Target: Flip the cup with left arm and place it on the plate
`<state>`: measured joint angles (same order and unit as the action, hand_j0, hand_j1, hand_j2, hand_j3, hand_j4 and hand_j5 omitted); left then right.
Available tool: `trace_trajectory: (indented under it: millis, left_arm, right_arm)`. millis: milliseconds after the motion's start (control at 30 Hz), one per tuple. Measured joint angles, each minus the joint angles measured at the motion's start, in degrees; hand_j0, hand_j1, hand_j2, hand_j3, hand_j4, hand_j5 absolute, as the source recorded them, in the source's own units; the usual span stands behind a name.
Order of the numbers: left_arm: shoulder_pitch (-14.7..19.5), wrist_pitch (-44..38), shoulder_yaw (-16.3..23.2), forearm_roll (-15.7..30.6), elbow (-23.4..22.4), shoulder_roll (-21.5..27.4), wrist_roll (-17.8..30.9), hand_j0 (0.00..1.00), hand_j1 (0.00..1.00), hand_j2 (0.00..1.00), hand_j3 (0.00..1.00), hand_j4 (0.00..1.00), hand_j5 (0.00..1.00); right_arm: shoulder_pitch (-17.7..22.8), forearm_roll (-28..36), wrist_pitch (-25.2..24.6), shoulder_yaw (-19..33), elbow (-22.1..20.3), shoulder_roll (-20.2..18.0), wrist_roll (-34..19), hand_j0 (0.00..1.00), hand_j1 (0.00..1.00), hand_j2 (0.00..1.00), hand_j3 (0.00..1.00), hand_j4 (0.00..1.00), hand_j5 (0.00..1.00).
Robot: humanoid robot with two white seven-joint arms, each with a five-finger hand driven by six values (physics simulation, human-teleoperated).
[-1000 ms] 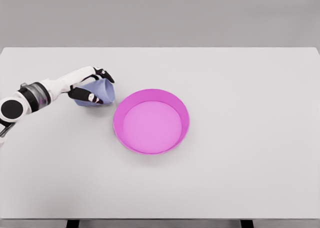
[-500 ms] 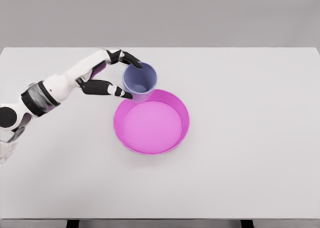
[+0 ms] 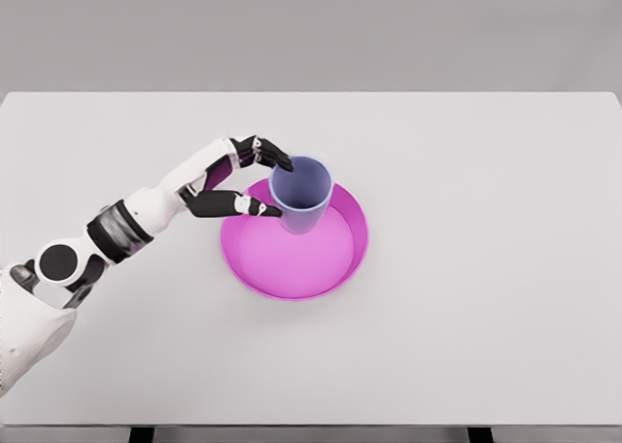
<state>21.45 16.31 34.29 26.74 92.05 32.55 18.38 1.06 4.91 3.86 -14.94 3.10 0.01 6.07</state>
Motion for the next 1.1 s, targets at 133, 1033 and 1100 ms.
trace_trajectory:
  millis: [133,1033,1100]
  left_arm:
    - [-0.8,0.0,-0.1,-0.1,-0.8,-0.8,0.0,0.55,0.55,0.55,0.55,0.55,0.55]
    - [-3.7,4.0,-5.2,0.4,0.8,18.6,9.9,1.00,1.00,1.00,1.00,1.00,1.00]
    - [-3.9,8.3,-7.2,0.6,-0.1,21.8,13.2,1.00,1.00,1.00,1.00,1.00,1.00]
  right_arm:
    - [0.1,0.0,0.0,0.0,0.0,0.0,0.0,1.00,1.00,1.00,1.00,1.00,1.00]
    - [0.1,0.0,0.0,0.0,0.0,0.0,0.0,1.00,1.00,1.00,1.00,1.00,1.00]
    - [0.1,0.0,0.0,0.0,0.0,0.0,0.0,1.00,1.00,1.00,1.00,1.00,1.00]
